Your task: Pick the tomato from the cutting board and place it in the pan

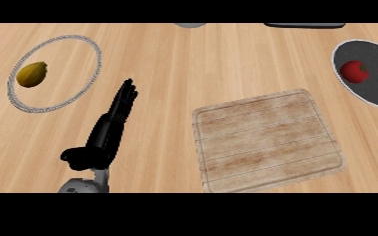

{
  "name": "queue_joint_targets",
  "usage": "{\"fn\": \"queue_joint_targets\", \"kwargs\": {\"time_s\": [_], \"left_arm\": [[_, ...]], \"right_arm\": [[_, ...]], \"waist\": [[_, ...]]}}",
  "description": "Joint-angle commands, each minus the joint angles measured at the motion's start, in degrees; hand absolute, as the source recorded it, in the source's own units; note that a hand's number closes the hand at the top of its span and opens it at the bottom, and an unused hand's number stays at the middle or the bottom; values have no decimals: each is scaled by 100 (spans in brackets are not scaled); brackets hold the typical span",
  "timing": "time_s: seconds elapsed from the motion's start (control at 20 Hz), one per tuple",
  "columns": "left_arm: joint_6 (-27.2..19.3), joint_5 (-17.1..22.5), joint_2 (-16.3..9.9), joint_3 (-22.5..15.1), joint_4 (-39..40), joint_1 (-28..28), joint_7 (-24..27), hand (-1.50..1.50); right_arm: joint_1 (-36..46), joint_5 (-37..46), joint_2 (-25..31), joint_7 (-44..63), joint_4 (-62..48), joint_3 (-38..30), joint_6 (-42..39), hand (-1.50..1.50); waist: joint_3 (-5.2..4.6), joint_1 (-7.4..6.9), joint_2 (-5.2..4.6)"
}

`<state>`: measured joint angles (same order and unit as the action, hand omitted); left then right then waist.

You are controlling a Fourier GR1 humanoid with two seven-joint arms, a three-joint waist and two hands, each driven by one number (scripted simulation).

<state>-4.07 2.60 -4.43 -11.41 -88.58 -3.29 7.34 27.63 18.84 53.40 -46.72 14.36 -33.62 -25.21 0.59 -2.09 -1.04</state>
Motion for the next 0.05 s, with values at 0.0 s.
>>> {"fn": "queue_joint_targets", "kwargs": {"time_s": [0.0], "left_arm": [[152,90,-126,81,-2,36,-23,0]], "right_arm": [[30,40,116,-667,-28,68,-515,-150]], "waist": [[-5,-44,-1]]}}
